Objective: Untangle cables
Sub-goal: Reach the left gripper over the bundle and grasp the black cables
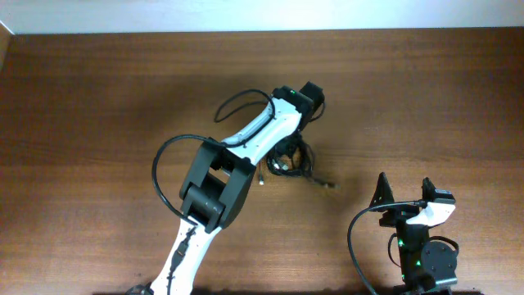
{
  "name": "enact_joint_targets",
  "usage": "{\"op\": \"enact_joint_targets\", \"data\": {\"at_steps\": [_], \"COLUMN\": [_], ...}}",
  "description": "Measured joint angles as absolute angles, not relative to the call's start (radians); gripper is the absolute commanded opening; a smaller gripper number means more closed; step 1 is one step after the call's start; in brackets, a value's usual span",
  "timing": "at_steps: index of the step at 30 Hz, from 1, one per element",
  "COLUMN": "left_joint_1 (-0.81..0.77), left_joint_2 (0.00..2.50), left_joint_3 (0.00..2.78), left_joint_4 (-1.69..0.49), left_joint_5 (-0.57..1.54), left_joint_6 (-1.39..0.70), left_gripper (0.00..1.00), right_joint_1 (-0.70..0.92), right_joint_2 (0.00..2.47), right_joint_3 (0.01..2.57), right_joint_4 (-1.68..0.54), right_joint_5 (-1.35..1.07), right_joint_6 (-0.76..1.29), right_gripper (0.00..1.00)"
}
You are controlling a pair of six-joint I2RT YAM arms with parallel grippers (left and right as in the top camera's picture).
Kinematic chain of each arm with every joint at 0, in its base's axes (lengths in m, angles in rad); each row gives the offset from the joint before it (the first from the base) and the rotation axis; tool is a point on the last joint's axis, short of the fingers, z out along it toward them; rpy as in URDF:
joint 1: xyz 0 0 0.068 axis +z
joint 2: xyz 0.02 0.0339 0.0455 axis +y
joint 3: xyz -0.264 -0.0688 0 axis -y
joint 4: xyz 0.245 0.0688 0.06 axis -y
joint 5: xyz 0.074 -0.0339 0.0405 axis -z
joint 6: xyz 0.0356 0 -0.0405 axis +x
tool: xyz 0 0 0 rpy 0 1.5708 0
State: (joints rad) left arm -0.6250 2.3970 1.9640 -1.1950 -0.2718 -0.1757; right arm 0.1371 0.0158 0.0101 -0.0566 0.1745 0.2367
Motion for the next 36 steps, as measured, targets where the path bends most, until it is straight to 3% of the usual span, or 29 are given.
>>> {"op": "enact_joint_targets", "data": {"at_steps": [5, 12, 20, 26, 30, 33, 35, 36], "left_joint_1": [-0.609, -0.615, -0.675, -0.673, -0.673, -0.683, -0.699, -0.702], "left_joint_2": [2.435, 2.435, 2.435, 2.435, 2.435, 2.435, 2.435, 2.435], "left_joint_3": [2.289, 2.409, 2.329, 2.306, 2.235, 2.189, 2.151, 2.129], "left_joint_4": [-1.333, -1.374, -1.328, -1.28, -1.206, -1.164, -1.13, -1.1], "left_joint_5": [-0.195, 0.074, 0.101, 0.033, -0.001, -0.005, -0.005, -0.006], "left_joint_6": [-0.158, -0.185, -0.205, -0.286, -0.325, -0.335, -0.338, -0.338], "left_gripper": [0.51, 0.55, 0.66, 0.81, 0.68, 0.74, 0.72, 0.64], "right_joint_1": [0.137, 0.137, 0.137, 0.137, 0.137, 0.137, 0.137, 0.137], "right_joint_2": [0.016, 0.016, 0.016, 0.016, 0.016, 0.016, 0.016, 0.016], "right_joint_3": [0.01, 0.01, 0.01, 0.01, 0.01, 0.01, 0.01, 0.01], "right_joint_4": [-0.056, -0.057, -0.056, -0.056, -0.056, -0.056, -0.056, -0.056], "right_joint_5": [0.175, 0.175, 0.175, 0.175, 0.175, 0.175, 0.175, 0.175], "right_joint_6": [0.237, 0.237, 0.237, 0.237, 0.237, 0.237, 0.237, 0.236], "right_gripper": [0.99, 0.98, 0.98, 0.98, 0.98, 0.98, 0.98, 0.98]}}
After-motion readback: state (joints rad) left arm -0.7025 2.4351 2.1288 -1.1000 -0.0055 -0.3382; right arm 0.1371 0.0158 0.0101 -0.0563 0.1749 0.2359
